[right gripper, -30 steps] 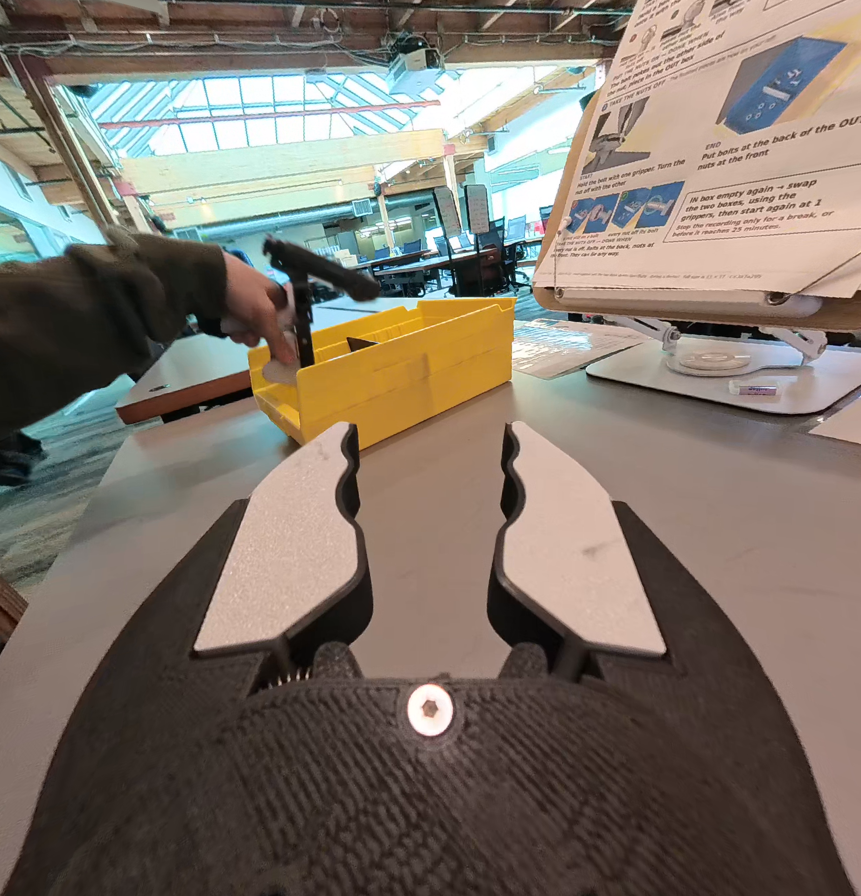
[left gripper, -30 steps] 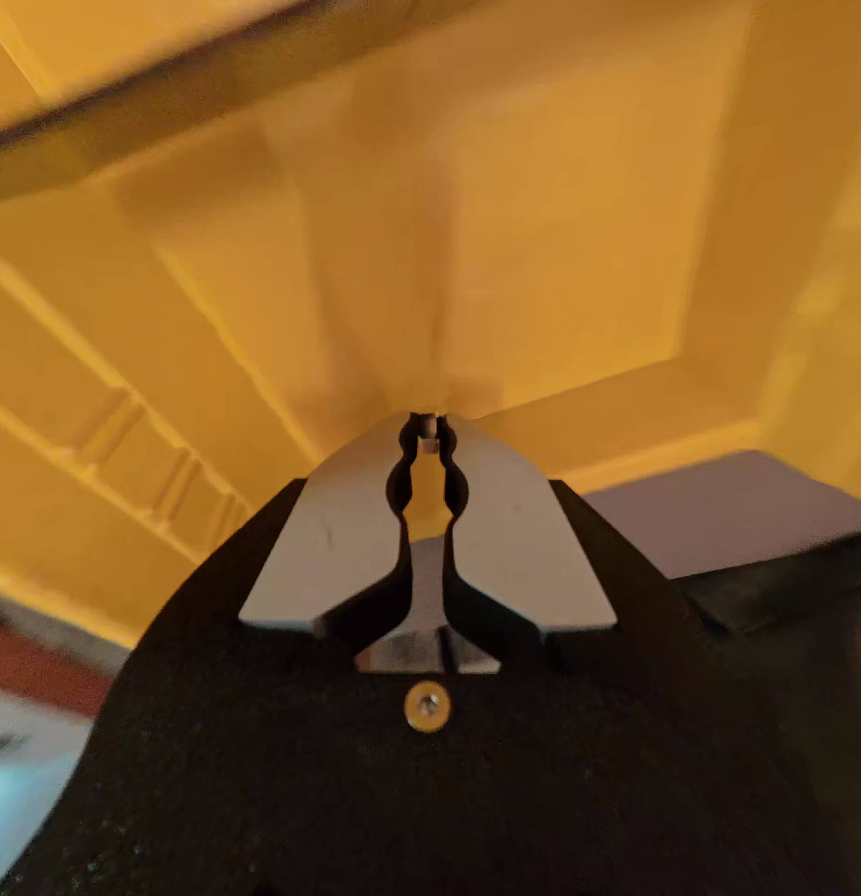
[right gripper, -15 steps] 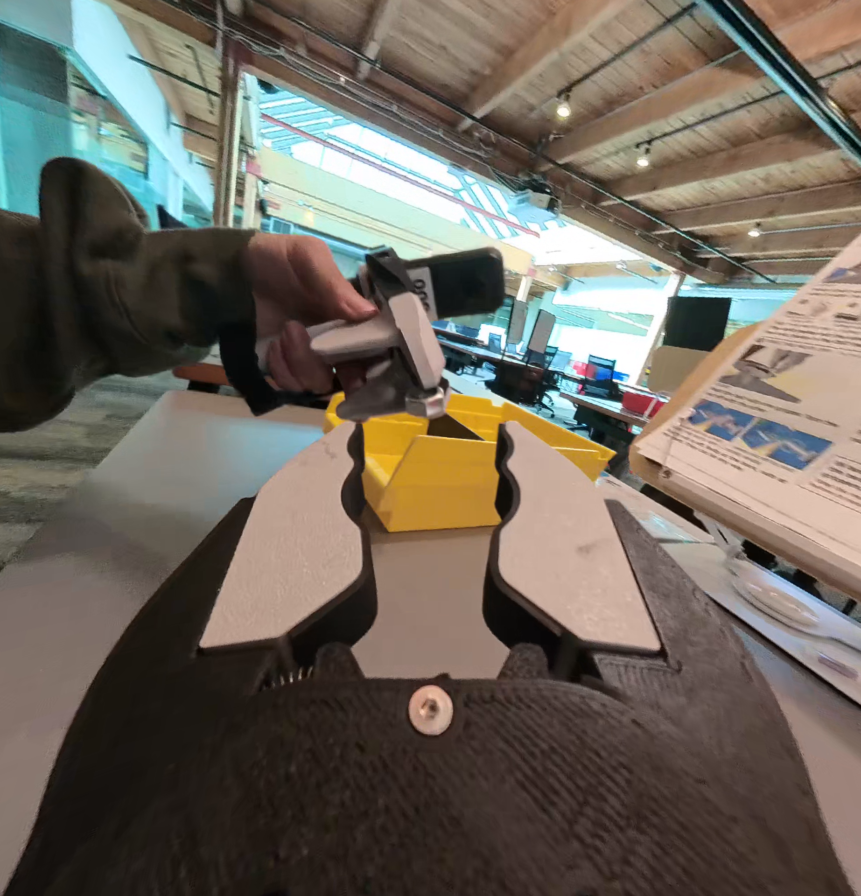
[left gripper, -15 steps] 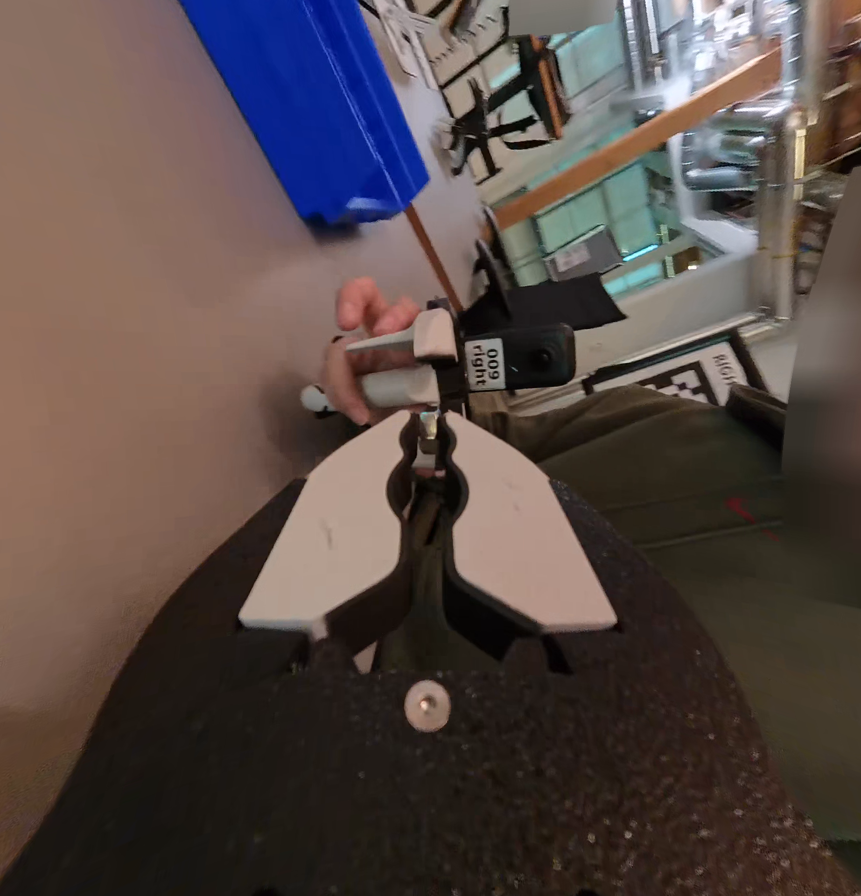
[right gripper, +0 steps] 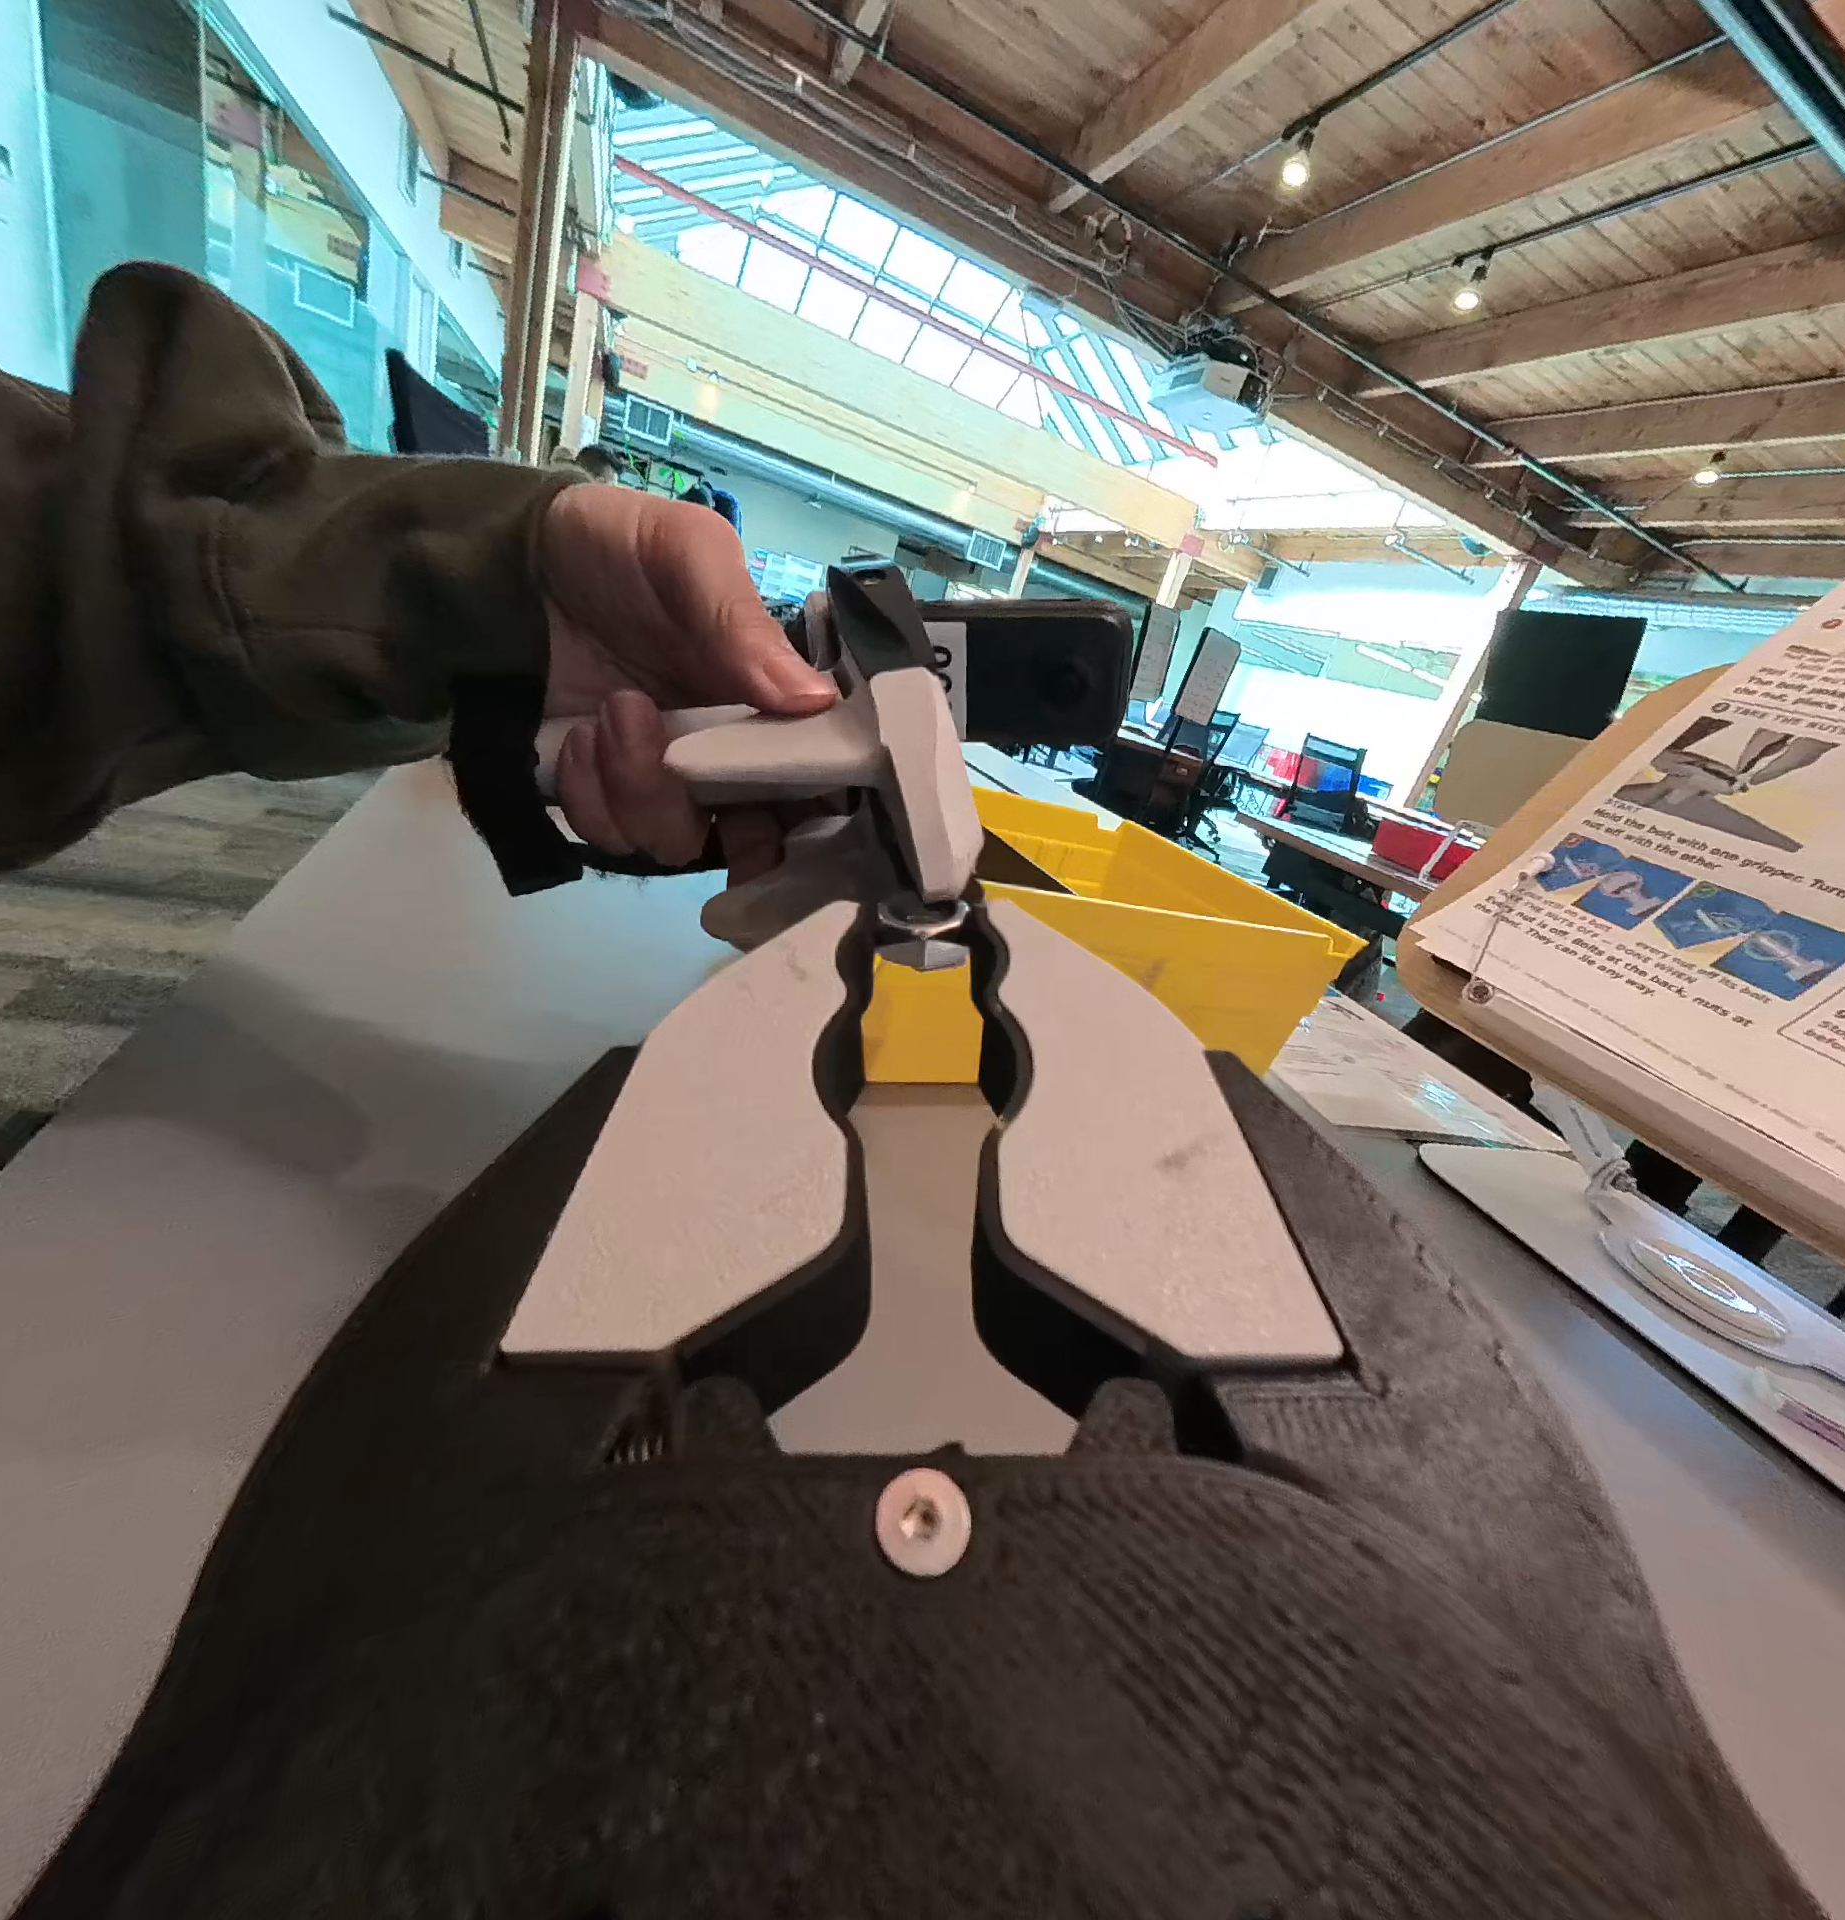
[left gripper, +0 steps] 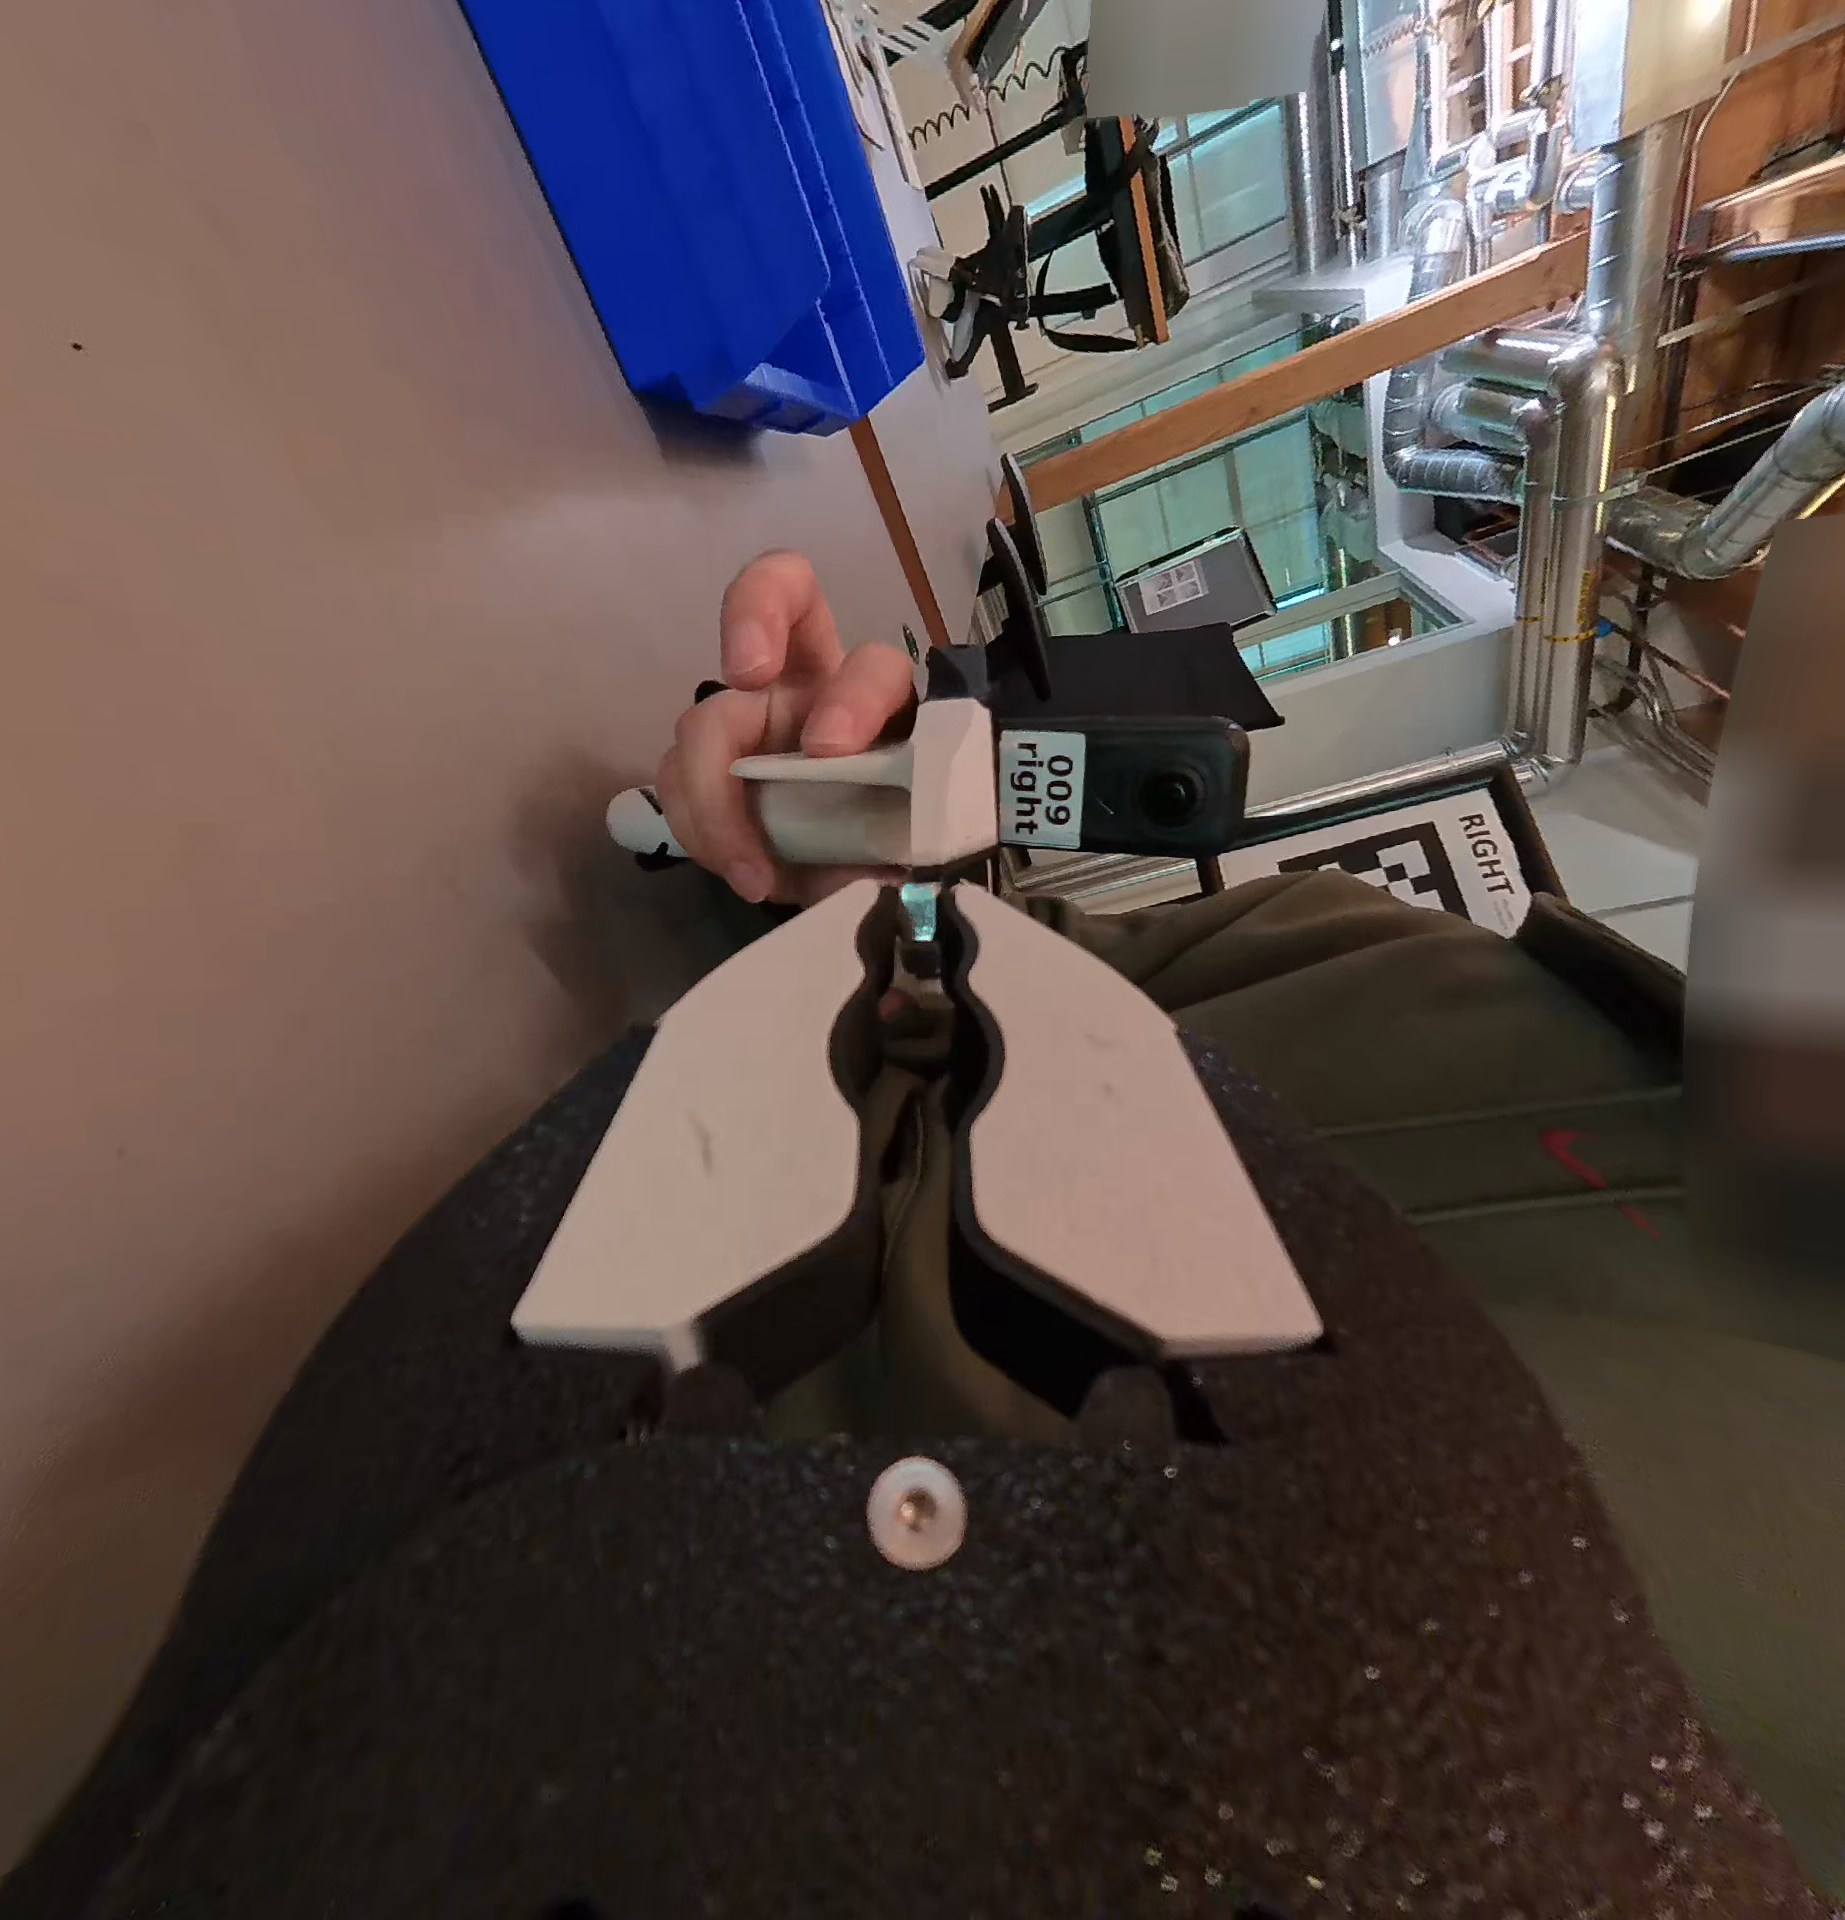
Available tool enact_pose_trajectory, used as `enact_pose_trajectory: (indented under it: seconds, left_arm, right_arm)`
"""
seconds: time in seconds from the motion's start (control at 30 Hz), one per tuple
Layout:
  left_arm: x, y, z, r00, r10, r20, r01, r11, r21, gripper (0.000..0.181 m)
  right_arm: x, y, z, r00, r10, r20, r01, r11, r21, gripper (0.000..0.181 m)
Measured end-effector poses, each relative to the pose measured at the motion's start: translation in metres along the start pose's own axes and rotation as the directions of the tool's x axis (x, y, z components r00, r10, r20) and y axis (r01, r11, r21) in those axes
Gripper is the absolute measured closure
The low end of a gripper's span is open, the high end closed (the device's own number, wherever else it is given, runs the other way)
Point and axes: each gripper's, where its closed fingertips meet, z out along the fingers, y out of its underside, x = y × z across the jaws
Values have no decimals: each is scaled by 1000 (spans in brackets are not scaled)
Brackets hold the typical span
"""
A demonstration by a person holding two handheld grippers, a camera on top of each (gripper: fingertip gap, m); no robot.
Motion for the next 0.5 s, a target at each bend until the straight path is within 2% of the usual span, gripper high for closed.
enact_pose_trajectory:
  seconds: [0.3,0.37,0.43,0.47,0.5]
  left_arm:
    - [-6,-7,0,999,14,48,-16,999,37,172]
    - [-5,-22,-12,989,71,127,-85,991,104,156]
    - [0,-46,-34,955,152,254,-206,957,203,155]
    - [2,-61,-51,907,205,367,-307,919,245,155]
    - [2,-76,-72,812,264,521,-442,861,252,155]
  right_arm:
    - [4,7,1,996,93,17,-92,995,-46,164]
    - [9,7,-1,992,128,-9,-128,991,-30,164]
    - [16,8,-3,987,156,-35,-156,987,-25,164]
    - [20,10,-5,985,165,-49,-166,986,-25,164]
    - [24,11,-6,983,169,-68,-171,985,-27,164]
